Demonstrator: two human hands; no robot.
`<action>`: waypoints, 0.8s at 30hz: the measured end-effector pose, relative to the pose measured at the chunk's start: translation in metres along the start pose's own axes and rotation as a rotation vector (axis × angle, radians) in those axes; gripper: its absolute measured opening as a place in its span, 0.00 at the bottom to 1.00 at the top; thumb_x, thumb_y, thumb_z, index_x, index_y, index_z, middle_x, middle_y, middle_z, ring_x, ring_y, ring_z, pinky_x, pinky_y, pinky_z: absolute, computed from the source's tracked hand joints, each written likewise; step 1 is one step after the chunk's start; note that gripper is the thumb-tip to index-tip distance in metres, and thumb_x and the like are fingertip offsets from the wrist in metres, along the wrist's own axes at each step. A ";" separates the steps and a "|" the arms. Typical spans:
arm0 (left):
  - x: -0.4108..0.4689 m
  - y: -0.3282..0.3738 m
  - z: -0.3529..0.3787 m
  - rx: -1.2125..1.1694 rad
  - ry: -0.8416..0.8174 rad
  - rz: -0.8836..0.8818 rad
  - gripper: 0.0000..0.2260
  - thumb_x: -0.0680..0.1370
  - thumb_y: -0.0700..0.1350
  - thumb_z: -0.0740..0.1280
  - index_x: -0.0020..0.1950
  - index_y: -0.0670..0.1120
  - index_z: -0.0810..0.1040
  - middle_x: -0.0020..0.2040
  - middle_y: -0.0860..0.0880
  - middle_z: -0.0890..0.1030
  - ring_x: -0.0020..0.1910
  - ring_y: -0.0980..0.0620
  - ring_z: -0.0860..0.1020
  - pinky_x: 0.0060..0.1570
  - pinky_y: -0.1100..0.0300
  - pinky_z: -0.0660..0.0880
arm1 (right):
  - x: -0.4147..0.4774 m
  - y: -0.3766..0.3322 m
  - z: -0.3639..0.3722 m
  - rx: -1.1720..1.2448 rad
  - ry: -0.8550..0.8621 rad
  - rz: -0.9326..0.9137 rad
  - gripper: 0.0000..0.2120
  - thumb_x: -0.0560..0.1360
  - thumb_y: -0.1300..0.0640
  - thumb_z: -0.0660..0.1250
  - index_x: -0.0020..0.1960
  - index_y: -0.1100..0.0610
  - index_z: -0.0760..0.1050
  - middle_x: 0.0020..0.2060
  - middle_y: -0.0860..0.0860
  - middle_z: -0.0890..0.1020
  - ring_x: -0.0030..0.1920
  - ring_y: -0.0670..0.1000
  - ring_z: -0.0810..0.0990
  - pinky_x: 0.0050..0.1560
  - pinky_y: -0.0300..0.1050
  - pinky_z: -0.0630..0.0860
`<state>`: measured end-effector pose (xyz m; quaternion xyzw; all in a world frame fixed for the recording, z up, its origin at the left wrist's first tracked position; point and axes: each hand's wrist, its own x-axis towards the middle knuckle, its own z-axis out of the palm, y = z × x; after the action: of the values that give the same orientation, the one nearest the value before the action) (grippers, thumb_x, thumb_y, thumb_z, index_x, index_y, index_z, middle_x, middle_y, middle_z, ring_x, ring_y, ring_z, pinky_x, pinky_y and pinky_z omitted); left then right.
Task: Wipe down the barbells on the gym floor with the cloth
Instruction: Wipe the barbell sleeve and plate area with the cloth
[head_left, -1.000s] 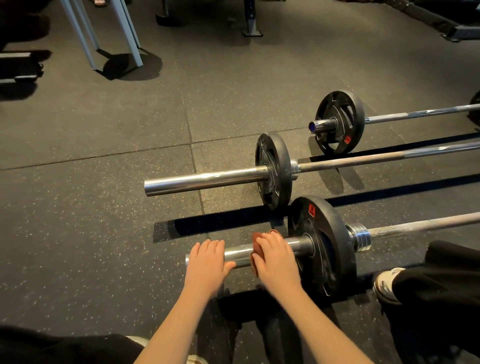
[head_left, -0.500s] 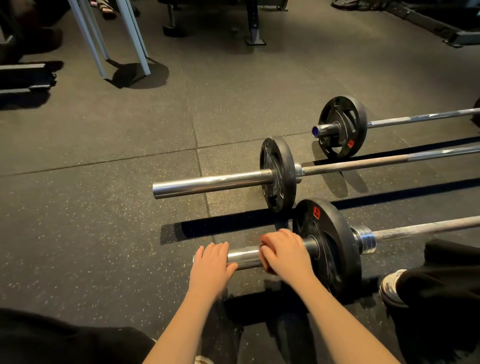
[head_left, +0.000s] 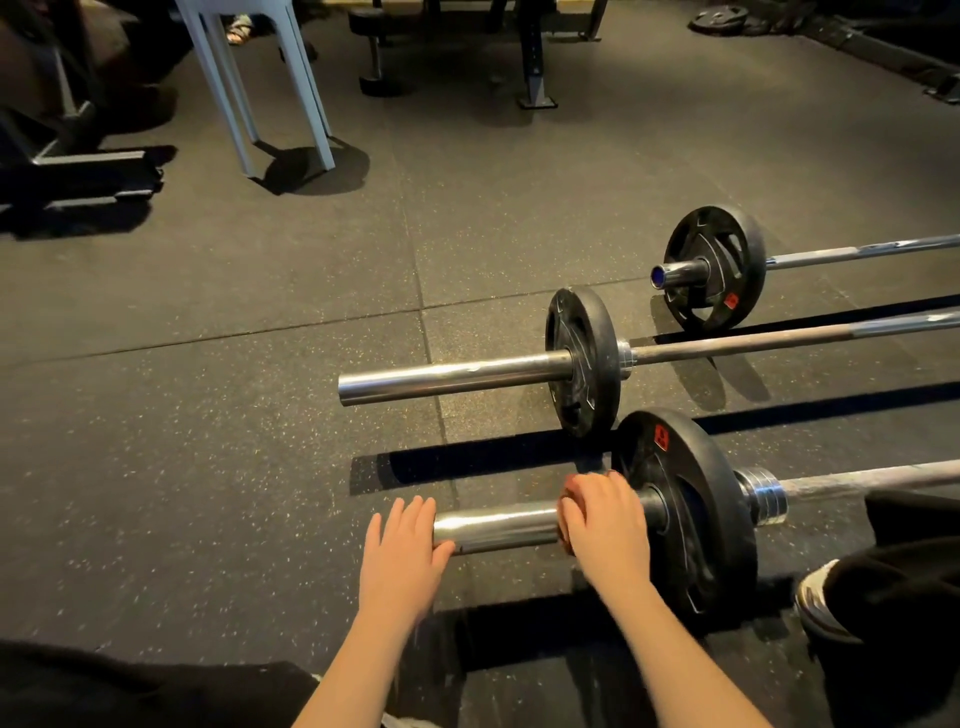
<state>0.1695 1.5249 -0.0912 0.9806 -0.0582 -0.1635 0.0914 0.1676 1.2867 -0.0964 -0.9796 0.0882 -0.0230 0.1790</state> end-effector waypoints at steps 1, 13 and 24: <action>0.000 0.000 0.001 -0.012 0.001 -0.004 0.27 0.83 0.57 0.50 0.79 0.48 0.49 0.79 0.52 0.53 0.78 0.50 0.47 0.75 0.50 0.44 | -0.012 -0.009 0.009 -0.044 0.042 0.074 0.12 0.77 0.52 0.64 0.59 0.52 0.76 0.57 0.48 0.78 0.66 0.56 0.71 0.67 0.52 0.69; -0.002 0.003 -0.003 -0.088 -0.041 -0.041 0.25 0.84 0.54 0.51 0.79 0.49 0.52 0.79 0.53 0.53 0.78 0.50 0.48 0.75 0.49 0.46 | -0.008 -0.018 0.007 0.024 -0.006 -0.043 0.09 0.78 0.50 0.60 0.55 0.50 0.75 0.52 0.45 0.77 0.62 0.52 0.72 0.63 0.49 0.68; -0.002 0.007 -0.007 -0.154 -0.049 -0.080 0.23 0.84 0.53 0.51 0.78 0.48 0.55 0.78 0.52 0.56 0.78 0.50 0.49 0.75 0.48 0.47 | -0.007 -0.037 0.000 0.027 -0.144 -0.148 0.18 0.82 0.49 0.55 0.70 0.50 0.68 0.68 0.46 0.70 0.74 0.52 0.60 0.74 0.47 0.51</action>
<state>0.1690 1.5193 -0.0827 0.9679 -0.0085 -0.1952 0.1584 0.1669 1.3223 -0.0830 -0.9801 0.0023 0.0329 0.1956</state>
